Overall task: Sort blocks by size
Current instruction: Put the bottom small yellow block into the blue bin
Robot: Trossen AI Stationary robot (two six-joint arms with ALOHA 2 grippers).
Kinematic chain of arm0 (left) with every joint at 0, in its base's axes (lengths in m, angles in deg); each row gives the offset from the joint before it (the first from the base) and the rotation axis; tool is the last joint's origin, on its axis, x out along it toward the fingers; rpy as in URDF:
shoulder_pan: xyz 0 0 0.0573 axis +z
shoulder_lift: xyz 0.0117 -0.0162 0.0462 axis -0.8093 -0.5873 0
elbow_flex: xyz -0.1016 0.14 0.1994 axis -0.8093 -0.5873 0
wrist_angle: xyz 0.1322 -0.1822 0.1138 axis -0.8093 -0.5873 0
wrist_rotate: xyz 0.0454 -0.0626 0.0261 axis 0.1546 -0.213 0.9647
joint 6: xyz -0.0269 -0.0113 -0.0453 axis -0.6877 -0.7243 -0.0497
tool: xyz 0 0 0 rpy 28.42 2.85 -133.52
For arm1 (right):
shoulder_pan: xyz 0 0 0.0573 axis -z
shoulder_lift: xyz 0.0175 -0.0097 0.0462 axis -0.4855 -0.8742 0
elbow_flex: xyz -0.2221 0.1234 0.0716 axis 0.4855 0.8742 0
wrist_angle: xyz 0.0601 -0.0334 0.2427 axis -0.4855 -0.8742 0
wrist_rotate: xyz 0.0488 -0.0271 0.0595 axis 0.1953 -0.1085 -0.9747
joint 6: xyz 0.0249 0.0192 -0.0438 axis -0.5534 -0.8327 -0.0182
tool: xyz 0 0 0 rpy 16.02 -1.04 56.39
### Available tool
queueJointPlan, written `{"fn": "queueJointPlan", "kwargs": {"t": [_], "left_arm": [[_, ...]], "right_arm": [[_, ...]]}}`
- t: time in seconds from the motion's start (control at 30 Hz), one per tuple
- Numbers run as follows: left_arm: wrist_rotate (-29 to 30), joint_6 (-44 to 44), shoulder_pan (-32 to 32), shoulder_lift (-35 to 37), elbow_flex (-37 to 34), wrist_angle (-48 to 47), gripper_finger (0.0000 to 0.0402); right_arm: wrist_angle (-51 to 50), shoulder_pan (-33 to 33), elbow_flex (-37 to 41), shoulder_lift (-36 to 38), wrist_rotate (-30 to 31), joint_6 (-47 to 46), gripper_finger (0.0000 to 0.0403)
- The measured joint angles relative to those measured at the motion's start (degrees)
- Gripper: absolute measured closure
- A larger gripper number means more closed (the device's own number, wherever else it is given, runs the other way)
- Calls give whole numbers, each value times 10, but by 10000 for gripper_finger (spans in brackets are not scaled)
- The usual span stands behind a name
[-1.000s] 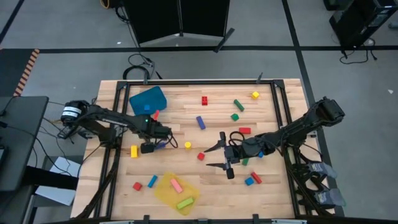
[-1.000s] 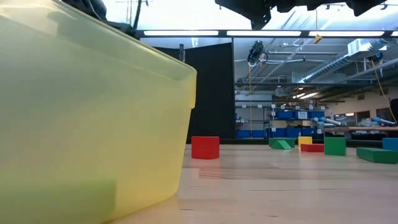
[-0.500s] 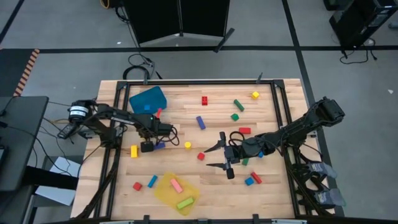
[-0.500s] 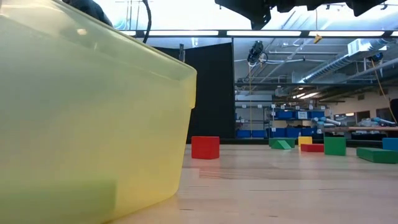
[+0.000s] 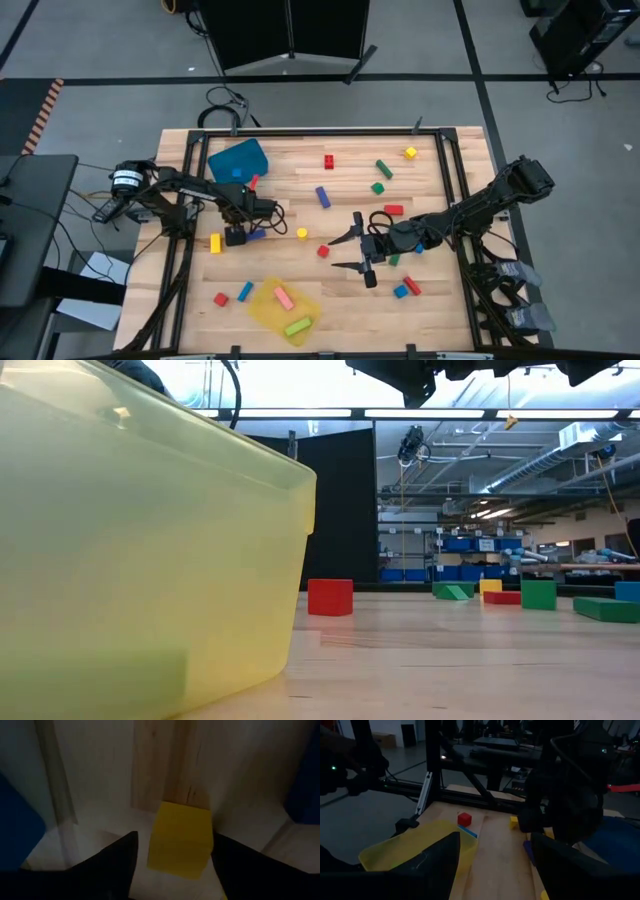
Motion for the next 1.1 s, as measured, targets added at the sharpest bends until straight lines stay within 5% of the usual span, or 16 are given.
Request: {"fn": "queueJointPlan", "kwargs": {"t": [0.3, 0.6, 0.87, 1.1], "left_arm": [[-16, -1, 0, 0, 1, 8, 260], [-17, -8, 0, 0, 32, 14, 262], [12, -5, 10, 41, 135, -29, 262], [95, -35, 134, 102, 175, -29, 262]], "right_arm": [[0, 0, 0, 0, 1, 0, 149], [0, 0, 0, 0, 13, 0, 149], [0, 0, 0, 0, 15, 0, 149], [-1, 0, 0, 0, 15, 0, 149]]}}
